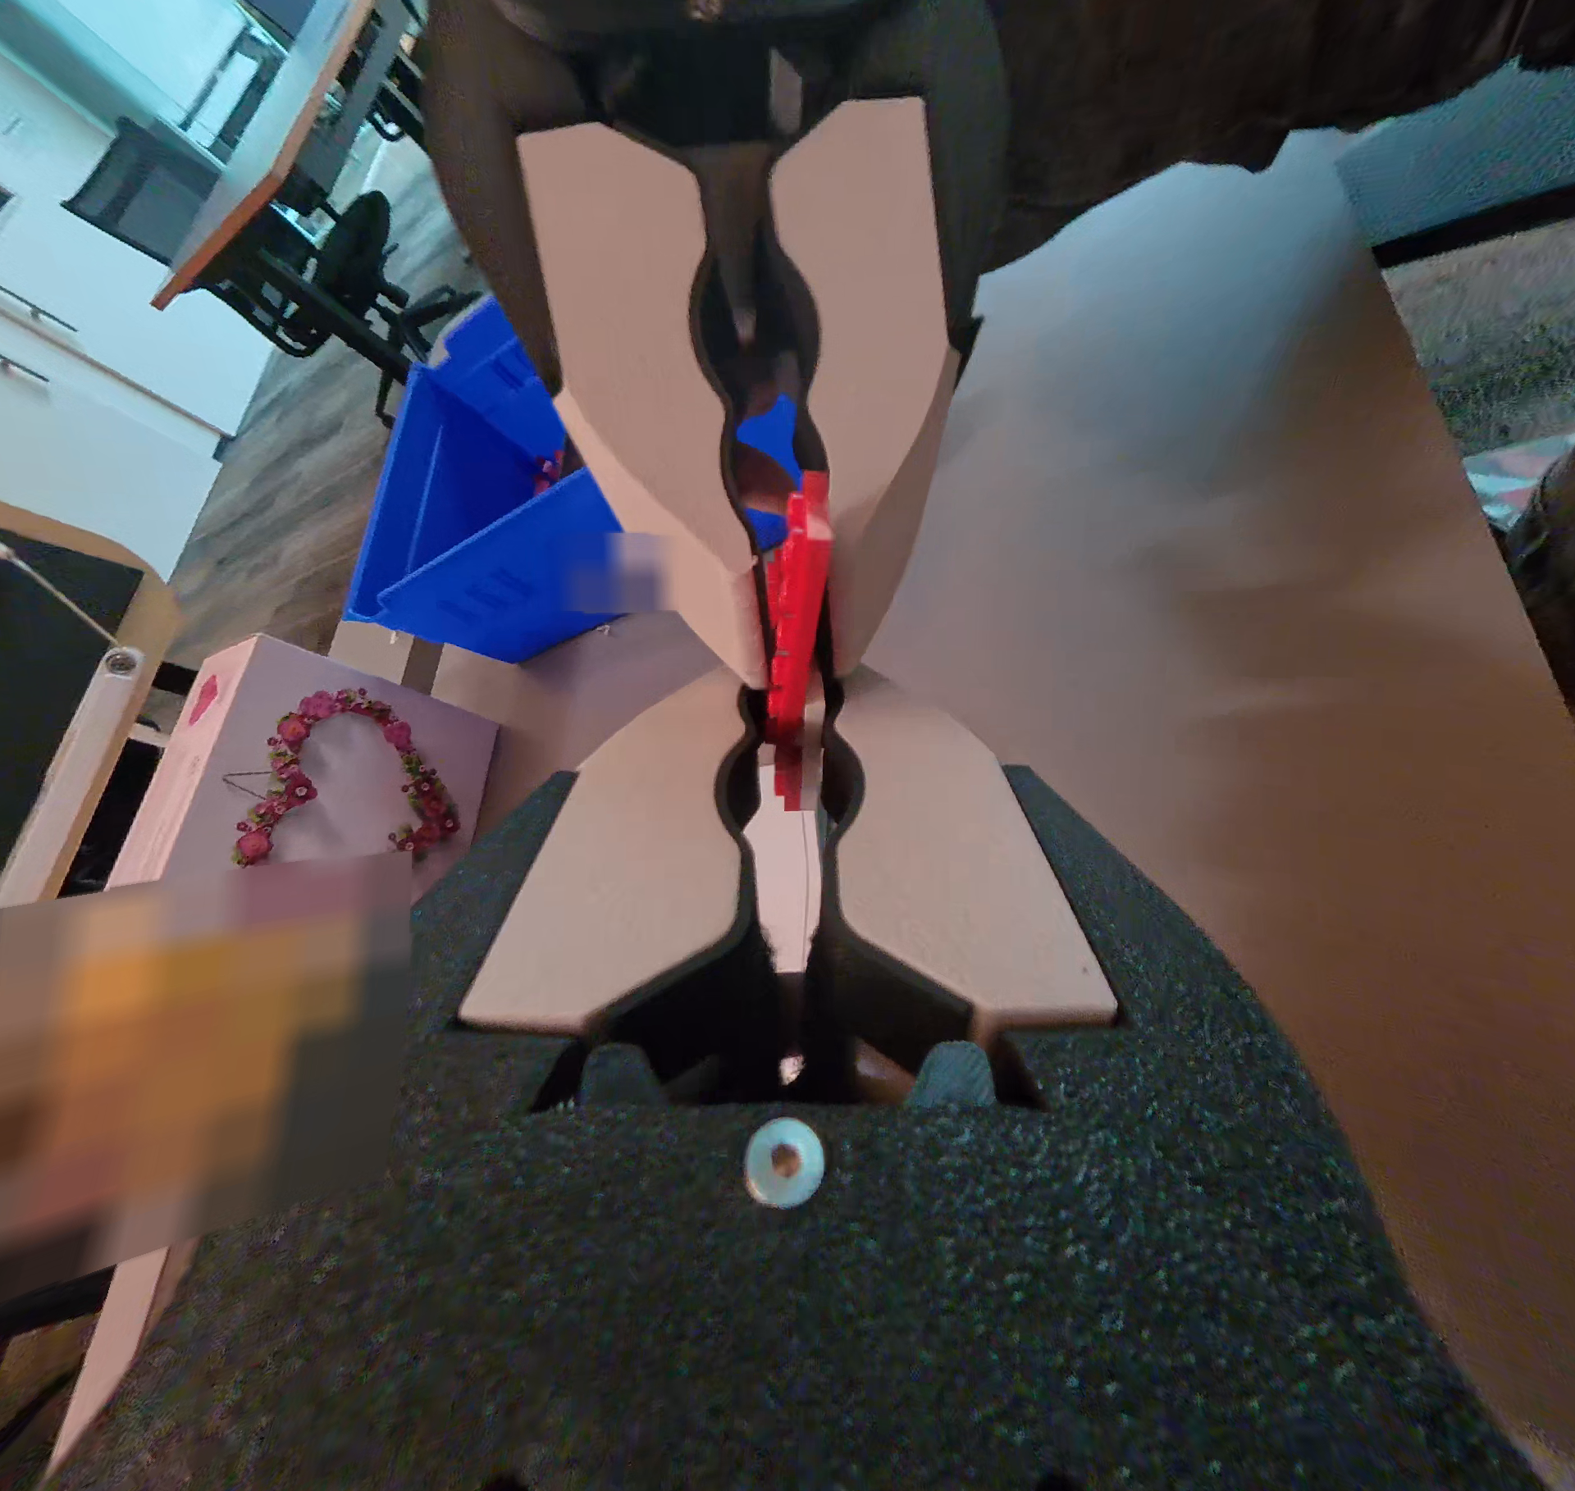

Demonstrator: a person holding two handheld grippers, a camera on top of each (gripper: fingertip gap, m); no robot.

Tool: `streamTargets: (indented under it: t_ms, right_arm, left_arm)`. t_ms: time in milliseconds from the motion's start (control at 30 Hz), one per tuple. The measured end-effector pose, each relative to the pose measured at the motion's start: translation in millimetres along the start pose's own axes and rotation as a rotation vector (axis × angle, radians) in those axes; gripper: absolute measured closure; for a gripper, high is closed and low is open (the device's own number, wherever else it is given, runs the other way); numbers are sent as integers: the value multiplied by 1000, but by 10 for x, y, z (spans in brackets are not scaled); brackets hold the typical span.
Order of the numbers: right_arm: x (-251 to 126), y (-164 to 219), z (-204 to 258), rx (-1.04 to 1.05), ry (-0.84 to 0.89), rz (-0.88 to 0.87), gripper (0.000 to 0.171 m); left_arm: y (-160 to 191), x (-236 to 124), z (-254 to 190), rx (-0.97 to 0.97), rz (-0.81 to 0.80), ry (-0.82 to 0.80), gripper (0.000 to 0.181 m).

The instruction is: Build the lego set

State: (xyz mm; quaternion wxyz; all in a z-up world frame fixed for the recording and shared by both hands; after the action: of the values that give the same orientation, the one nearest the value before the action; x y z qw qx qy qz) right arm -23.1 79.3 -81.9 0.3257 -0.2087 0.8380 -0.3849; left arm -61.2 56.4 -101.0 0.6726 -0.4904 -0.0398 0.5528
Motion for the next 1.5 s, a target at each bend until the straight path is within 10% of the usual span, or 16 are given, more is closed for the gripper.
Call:
streamTargets:
  t_ms: [467, 1500]
  right_arm:
    - [-344, -72, -65, 142, 13, -277, 164]
    - [-367, -206, 112, 50, 32, -268, 162]
  left_arm:
    - [-236, -147, 50, 57, -197, -137, 169]
    - [-433, -241, -50, 139, -191, -66, 174]
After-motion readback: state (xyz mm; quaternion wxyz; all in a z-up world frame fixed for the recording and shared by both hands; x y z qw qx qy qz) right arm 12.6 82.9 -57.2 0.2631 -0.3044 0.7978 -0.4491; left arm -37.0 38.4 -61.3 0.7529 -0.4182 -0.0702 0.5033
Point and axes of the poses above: each gripper's, where its closed fingertips meet, x out along the fingers, y out of its underside, z = x × y across the jaws, the point moved 4 cm from there along -x, back along the fingers, and after that the axes turned 1 degree about z, right-handed, at the moved point
